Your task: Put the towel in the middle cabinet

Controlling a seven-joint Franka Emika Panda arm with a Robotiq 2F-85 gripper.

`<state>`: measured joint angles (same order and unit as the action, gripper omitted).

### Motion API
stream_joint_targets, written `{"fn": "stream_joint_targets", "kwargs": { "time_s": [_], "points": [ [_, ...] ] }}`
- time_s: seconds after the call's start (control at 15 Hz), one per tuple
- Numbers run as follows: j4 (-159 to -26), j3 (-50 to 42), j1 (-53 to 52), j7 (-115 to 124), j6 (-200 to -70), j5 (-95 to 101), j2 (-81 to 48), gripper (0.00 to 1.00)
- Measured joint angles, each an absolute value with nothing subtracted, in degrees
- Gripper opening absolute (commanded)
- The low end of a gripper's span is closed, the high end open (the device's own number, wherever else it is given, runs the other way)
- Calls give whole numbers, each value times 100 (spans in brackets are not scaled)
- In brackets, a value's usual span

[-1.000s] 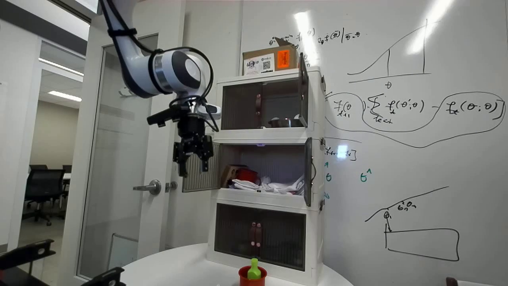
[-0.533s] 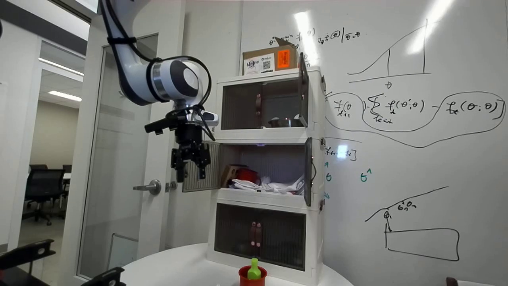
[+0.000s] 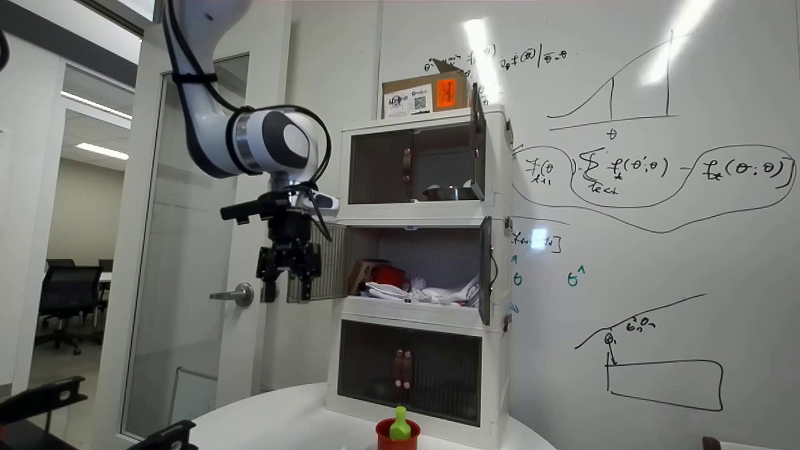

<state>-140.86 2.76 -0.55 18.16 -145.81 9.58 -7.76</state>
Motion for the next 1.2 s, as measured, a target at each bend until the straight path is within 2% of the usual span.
{"fn": "stream_joint_targets", "kwargs": {
  "time_s": [0.27, 0.67, 1.2],
  "points": [
    [-13786, 185, -184, 1700, -15081, 648, -2081, 100],
    [-12937, -445, -647, 1813, -16195, 644, -3993, 100],
    [-12203, -1075, -1078, 1807, -17010, 603, -5245, 100]
  ]
}}
